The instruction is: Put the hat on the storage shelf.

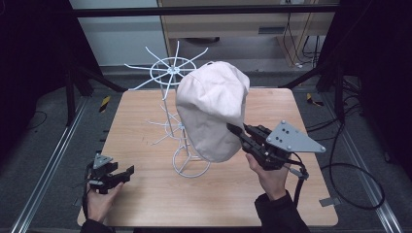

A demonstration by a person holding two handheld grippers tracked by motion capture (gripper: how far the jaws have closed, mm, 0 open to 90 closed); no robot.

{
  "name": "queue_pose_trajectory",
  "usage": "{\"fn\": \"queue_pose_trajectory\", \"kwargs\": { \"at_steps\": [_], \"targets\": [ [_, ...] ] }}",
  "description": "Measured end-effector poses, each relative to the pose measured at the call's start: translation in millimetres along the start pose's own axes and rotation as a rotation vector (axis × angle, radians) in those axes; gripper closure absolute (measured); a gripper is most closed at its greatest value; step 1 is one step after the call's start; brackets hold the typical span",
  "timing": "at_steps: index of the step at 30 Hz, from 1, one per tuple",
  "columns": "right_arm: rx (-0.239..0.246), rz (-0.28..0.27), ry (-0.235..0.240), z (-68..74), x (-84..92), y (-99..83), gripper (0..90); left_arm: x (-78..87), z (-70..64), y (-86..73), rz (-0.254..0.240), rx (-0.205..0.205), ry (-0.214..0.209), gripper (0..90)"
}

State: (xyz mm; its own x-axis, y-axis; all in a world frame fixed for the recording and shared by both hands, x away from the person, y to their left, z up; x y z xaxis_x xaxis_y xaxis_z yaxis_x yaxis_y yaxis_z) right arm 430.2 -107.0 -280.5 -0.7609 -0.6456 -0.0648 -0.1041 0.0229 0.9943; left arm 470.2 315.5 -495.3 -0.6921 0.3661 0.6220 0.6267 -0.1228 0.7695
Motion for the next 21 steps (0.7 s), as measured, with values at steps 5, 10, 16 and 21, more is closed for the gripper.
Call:
{"fn": "queue_pose_trajectory", "kwargs": {
  "at_steps": [5, 10, 16, 21],
  "targets": [
    [0.004, 0.029, 0.004, 1.7, -4.6, -6.6, 85.9, 0.3, 0.1, 0.0, -0.001, 0.001, 0.001, 30.4],
    [0.003, 0.049, 0.005, 3.2, -8.2, -11.8, 85.7, 0.3, 0.1, 0.0, -0.001, 0.001, 0.001, 30.5],
    [-0.001, 0.072, 0.002, 3.7, -10.5, -15.3, 84.8, 0.3, -0.1, 0.0, 0.0, 0.0, 0.001, 30.4],
    [0.001, 0.095, -0.002, 3.4, -12.9, -18.6, 82.1, 0.2, -0.2, 0.0, 0.0, -0.001, 0.001, 30.3]
  ]
}}
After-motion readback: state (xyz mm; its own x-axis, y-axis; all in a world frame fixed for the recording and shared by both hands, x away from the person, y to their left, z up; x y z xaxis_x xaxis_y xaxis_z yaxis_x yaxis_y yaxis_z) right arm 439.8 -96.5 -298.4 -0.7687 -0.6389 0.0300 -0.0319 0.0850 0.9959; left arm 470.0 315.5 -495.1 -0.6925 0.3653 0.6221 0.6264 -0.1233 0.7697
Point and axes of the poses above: each handheld gripper's, and its own axes: x roughly backward along the jaws, y roughly out of its top, z roughly to its left, the point moved 4 cm from there along -x, roughly forward along the jaws, and after that the axes turned 7 degrees about -y, right-handed, at the moved point
